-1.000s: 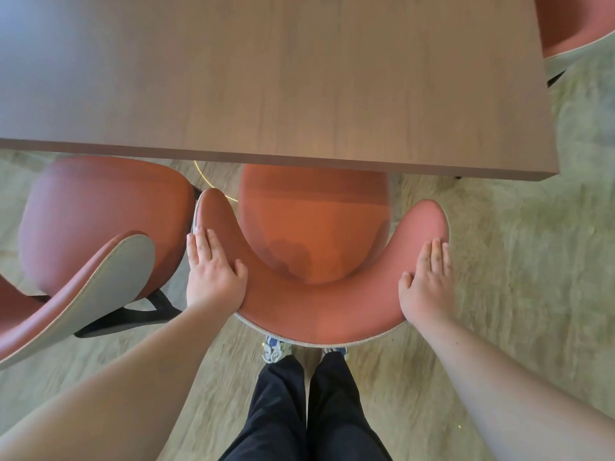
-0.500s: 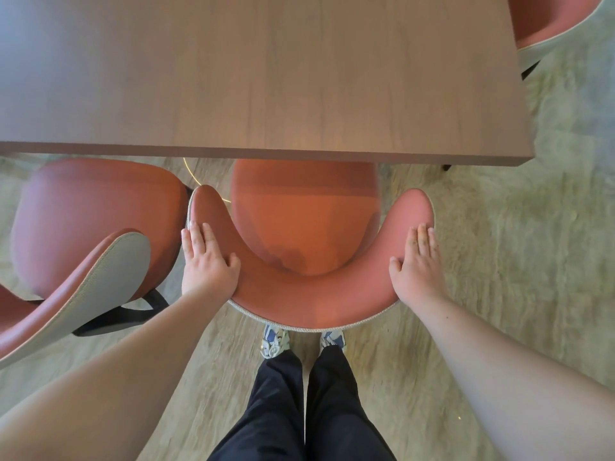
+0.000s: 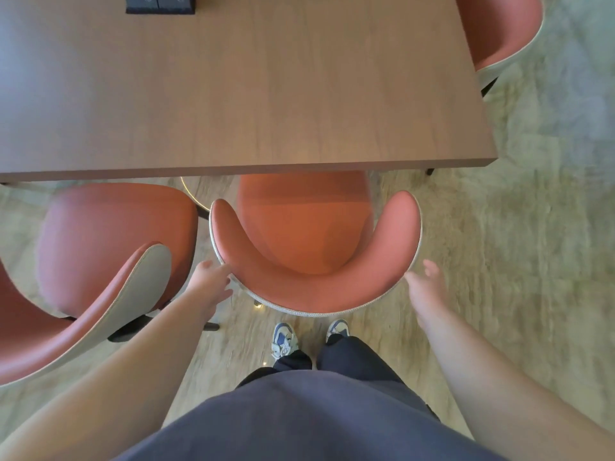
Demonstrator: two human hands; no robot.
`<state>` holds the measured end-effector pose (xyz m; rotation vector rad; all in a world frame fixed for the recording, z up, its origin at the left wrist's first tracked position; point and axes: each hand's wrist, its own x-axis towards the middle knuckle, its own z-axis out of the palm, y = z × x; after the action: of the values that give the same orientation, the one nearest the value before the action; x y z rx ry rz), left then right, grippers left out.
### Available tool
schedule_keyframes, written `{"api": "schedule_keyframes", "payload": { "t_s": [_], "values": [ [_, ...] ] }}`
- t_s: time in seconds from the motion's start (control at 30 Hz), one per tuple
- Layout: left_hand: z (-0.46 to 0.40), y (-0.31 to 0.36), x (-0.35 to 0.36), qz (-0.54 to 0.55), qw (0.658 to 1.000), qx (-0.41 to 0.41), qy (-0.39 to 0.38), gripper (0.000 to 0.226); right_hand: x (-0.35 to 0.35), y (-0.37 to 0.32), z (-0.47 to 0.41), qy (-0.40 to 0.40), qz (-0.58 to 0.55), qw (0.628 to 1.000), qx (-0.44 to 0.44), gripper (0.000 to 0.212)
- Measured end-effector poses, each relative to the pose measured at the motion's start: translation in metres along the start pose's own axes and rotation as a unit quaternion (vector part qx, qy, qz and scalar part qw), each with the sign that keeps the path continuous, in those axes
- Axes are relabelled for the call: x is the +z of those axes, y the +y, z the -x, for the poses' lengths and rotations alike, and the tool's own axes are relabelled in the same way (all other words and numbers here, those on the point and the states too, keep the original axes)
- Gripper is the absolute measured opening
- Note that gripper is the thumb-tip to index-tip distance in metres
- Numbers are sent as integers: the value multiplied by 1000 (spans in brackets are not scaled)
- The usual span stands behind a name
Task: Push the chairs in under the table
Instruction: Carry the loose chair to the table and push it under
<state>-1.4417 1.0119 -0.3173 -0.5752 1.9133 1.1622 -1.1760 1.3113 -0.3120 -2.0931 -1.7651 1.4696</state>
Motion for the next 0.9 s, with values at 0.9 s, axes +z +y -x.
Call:
{"api": "schedule_keyframes", "payload": {
  "t_s": [0.9],
  "values": [
    [-72, 30, 35, 120, 985, -123, 32, 62, 23, -55, -122, -155, -93, 951, 250, 50]
  ]
}}
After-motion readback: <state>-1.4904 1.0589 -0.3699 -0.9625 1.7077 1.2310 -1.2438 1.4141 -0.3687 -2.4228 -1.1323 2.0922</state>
